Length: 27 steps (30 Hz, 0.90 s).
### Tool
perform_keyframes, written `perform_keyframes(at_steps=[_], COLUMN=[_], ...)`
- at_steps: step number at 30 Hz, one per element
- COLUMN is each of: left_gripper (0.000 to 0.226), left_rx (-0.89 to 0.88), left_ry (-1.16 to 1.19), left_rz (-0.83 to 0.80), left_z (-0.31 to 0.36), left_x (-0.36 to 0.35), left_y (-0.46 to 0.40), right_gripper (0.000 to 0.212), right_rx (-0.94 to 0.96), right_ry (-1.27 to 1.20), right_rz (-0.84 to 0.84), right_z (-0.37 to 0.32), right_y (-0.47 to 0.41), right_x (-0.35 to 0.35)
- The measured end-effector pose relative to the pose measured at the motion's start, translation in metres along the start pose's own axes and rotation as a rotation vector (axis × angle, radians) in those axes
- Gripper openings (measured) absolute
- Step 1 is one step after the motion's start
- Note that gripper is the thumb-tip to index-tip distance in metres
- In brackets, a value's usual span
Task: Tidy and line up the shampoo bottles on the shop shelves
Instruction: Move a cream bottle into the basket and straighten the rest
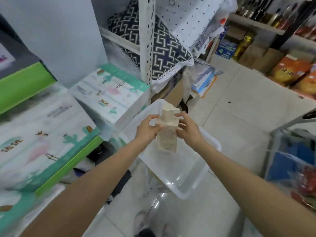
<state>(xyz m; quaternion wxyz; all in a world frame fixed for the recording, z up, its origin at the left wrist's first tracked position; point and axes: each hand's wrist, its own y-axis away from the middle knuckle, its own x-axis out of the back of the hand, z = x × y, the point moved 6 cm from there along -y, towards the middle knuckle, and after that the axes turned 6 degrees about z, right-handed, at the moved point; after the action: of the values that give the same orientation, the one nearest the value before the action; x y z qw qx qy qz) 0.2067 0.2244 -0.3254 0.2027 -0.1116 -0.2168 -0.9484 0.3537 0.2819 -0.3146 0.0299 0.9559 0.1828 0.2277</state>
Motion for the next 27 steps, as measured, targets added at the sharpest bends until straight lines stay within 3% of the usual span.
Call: perform_keyframes(at_steps=[10, 21, 27], left_gripper=[0.033, 0.032, 0.038], left_rx=[-0.11, -0.042, -0.05], left_ry=[-0.051, -0.056, -0.096], left_rz=[0.097, 0.102, 0.107], left_z=[-0.017, -0.032, -0.035], left_x=[-0.019, -0.025, -0.027], left_y=[-0.01, -0.01, -0.006], right_gripper=[0.042, 0.04, 0.053], right_rx=[0.085, 0.059, -0.09], right_ry=[-0.012, 0.03, -0.022], right_rz=[0.033, -0.055, 0.007], right_z=[0.028, 0.045, 0.048], right_y=[-0.012, -0.012, -0.004], right_x=[-0.006, -0.014, -0.011])
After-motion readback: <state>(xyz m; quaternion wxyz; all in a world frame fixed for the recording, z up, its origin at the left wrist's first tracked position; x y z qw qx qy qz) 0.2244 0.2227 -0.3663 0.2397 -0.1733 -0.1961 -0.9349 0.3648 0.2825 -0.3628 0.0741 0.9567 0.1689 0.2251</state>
